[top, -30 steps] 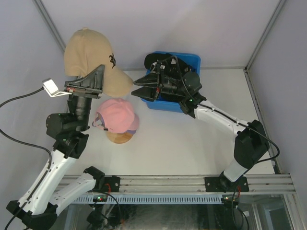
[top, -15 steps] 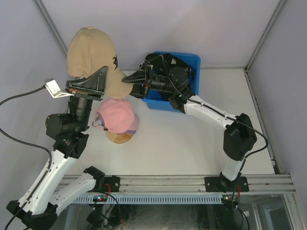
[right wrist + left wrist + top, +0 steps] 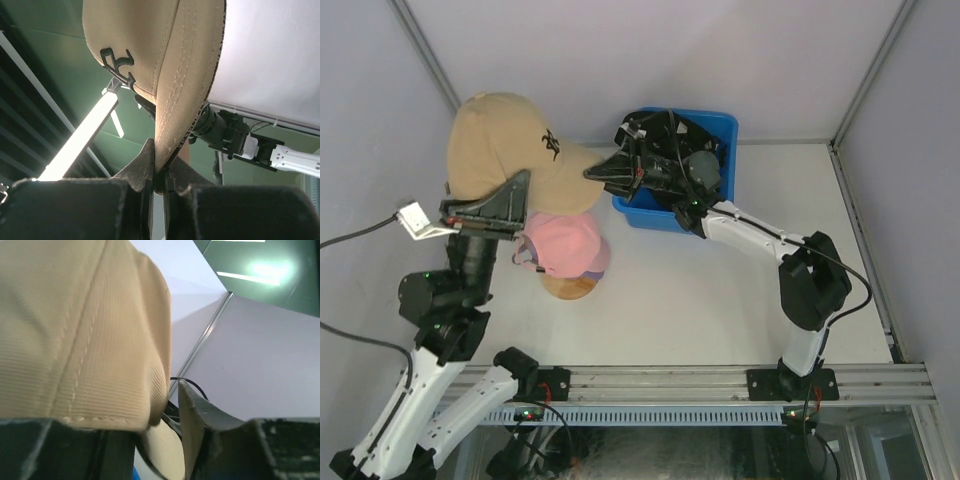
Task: Stack the hats
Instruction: Adjust the hat, then stack the hat on the hat.
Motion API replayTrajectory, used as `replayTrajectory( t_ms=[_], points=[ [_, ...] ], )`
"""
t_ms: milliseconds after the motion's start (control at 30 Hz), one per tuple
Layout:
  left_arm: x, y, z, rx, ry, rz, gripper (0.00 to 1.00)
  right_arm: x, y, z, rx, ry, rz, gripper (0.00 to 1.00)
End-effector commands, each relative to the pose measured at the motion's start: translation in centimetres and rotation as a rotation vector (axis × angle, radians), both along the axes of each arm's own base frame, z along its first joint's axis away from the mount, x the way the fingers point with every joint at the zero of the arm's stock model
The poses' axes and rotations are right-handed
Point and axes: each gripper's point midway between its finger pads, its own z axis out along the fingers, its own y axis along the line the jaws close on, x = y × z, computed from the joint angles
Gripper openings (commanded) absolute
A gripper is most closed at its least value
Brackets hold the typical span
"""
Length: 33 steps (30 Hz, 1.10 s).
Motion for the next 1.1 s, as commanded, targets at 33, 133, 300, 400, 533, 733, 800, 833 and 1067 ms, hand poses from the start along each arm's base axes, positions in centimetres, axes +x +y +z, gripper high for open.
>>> replayTrajectory(
  t_ms=[33,133,300,400,533,733,800,833,1067],
  points=[
    [-1.8,2.7,-1.3,-0.077,0.031,0.051,0.49,0.4,-1.6,0.5,0.117,-0.025,0.056,0.0],
    [-2.0,3.8,-3.2,-0.118,0.088,0.073,0.56,0.6,-2.0,0.8,0.165,-0.049,0.072,0.0],
    [-2.3,6.8,-6.0,-0.281,0.168,0.146,0.62,0.8,-2.3,0.7,0.211,-0.059,0.098,0.0],
    [-2.1,8.3,-7.3,-0.348,0.208,0.198,0.65,0.6,-2.4,0.4,0.219,-0.059,0.114,0.0],
    [-2.1,9.7,-8.4,-0.414,0.237,0.254,0.68,0.3,-2.8,-0.3,0.217,-0.056,0.132,0.0],
    [-1.6,10.3,-9.6,-0.46,0.252,0.283,0.7,-0.7,-2.9,-2.3,0.165,-0.04,0.151,0.0],
    [-1.6,10.6,-10.1,-0.509,0.26,0.28,0.72,-1.0,-3.2,-2.7,0.153,-0.04,0.15,0.0],
    [-1.7,10.9,-10.2,-0.537,0.257,0.277,0.73,-1.1,-3.4,-2.7,0.147,-0.042,0.151,0.0],
    [-2.0,11.1,-10.8,-0.662,0.254,0.221,0.8,-2.2,-5.3,-1.9,0.135,-0.077,0.144,0.0]
  ],
)
